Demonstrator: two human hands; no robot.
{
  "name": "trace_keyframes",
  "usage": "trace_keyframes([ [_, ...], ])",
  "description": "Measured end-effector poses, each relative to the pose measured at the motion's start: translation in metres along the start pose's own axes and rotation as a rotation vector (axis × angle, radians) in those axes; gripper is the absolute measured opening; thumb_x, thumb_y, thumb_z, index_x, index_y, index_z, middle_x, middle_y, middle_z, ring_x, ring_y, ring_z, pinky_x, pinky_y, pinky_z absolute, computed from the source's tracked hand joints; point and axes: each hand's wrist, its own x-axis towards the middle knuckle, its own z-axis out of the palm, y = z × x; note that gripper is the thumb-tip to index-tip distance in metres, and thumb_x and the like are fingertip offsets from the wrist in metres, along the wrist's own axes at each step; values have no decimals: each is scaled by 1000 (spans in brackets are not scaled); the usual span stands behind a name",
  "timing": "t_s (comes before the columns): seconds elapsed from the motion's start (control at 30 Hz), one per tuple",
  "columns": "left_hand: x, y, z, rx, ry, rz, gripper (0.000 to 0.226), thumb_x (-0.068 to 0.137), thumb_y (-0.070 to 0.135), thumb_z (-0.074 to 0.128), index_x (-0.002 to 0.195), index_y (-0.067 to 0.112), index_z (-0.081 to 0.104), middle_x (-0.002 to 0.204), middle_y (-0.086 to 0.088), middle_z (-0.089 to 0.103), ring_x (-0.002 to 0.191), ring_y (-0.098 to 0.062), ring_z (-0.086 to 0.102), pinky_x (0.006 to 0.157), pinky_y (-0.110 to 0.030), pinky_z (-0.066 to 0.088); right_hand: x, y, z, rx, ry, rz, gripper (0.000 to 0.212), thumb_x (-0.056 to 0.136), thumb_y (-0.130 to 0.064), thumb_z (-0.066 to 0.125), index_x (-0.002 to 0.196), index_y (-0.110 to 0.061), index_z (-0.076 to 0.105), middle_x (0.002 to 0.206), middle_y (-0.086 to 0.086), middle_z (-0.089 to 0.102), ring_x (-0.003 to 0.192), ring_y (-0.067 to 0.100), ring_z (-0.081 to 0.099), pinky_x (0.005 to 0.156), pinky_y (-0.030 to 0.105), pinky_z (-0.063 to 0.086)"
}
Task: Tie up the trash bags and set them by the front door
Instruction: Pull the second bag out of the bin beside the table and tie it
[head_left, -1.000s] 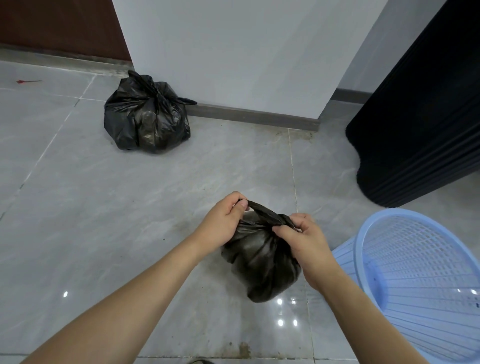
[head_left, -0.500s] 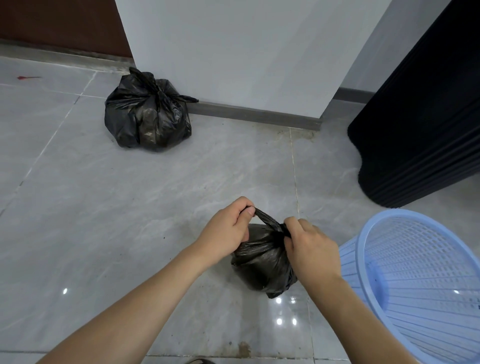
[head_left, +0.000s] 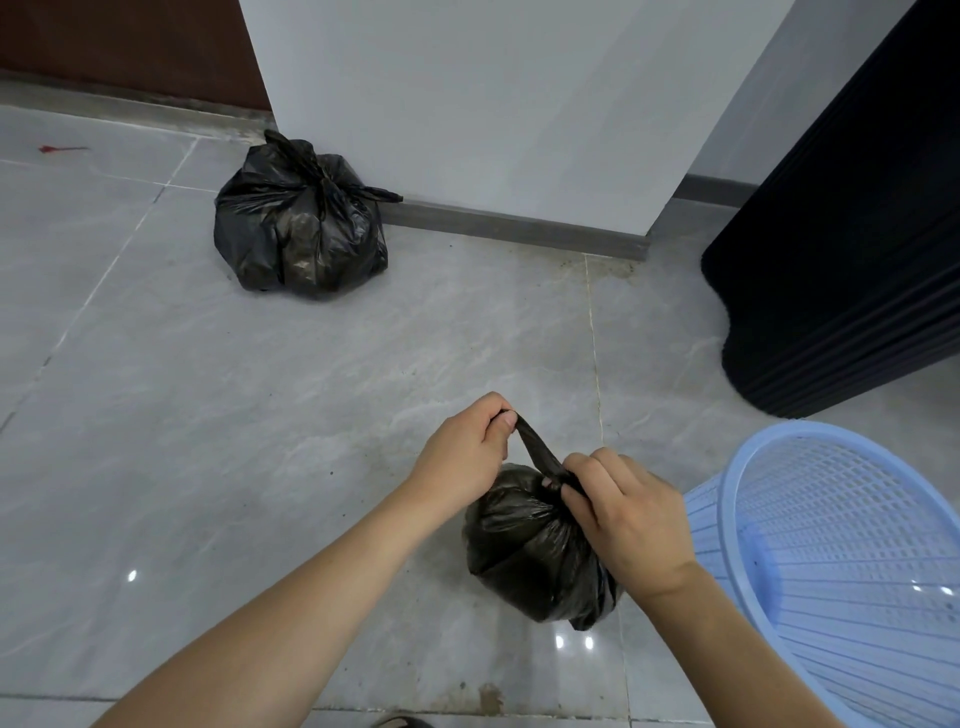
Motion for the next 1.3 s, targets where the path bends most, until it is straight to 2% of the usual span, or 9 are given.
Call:
trace_keyframes([
  [0.27, 7, -10, 7, -31, -65, -94, 20, 100, 27, 43, 87, 19, 56, 73, 1, 59, 64, -14, 50, 63, -32, 40, 1, 3, -1, 46, -30, -43, 24, 90, -24, 51, 92, -16, 74, 67, -2, 56, 48, 18, 53, 36, 26, 41],
  [0.37, 6, -10, 5, -155, -69, -118, 9, 94, 31, 51, 99, 23, 48, 99, 3, 50, 80, -11, 50, 73, -29, 41, 8, -2, -4, 122, -186, 189, 17, 87, -28, 56, 88, -22, 72, 78, -6, 57, 54, 16, 58, 42, 26, 42],
  [0.47, -10, -11, -3, -196, -115, -148, 52, 69, 48, 58, 115, 39, 34, 120, 13, 28, 115, -12, 41, 100, -33, 37, 18, -1, -5, 346, -388, 514, 5, 83, -26, 66, 80, -24, 70, 93, -11, 52, 71, 10, 59, 62, 23, 45],
  [0.6, -35, -20, -9, 102, -238, -23, 76, 69, 54, 59, 133, 49, 19, 134, 22, 14, 131, -14, 18, 111, -38, 18, 25, 3, -4, 692, -401, 773, 16, 73, -15, 70, 61, -18, 59, 83, -2, 68, 62, 11, 58, 62, 25, 48],
  [0.83, -28, -29, 0, 403, -145, 91, 25, 89, 29, 48, 112, 29, 56, 123, 14, 44, 122, -14, 35, 110, -33, 12, 35, -4, -18, 1153, -551, 979, 15, 84, 6, 61, 86, -9, 59, 42, -8, 50, 35, 5, 41, 34, 13, 30],
  [0.93, -21, -34, 0, 410, -125, 67, 24, 91, 27, 45, 111, 30, 57, 124, 13, 47, 120, -14, 38, 112, -38, 15, 36, 0, -19, 1327, -618, 1136, 28, 88, 4, 58, 112, -10, 55, 41, -7, 46, 31, 6, 32, 33, 17, 22],
  [1.03, -16, -35, 2, 428, -112, 61, 23, 91, 27, 45, 110, 30, 57, 123, 12, 49, 120, -15, 41, 112, -43, 17, 37, 6, -15, 1454, -659, 1210, 27, 87, 1, 49, 110, -7, 60, 57, -1, 41, 39, 8, 23, 39, 19, 13],
  [1.2, -8, -34, 6, 420, -111, 44, 20, 89, 24, 45, 105, 29, 57, 118, 13, 48, 116, -15, 42, 112, -42, 17, 37, 0, -17, 1108, -822, 1034, 31, 77, 4, 50, 99, -9, 68, 59, 1, 41, 44, 8, 27, 41, 22, 19],
  [1.3, -6, -35, 7, 425, -138, 31, 18, 91, 26, 45, 104, 30, 56, 118, 13, 47, 117, -15, 41, 112, -43, 17, 38, -3, -15, 834, -724, 1000, 23, 82, -5, 55, 94, -18, 70, 59, -4, 51, 47, 9, 40, 40, 20, 31],
])
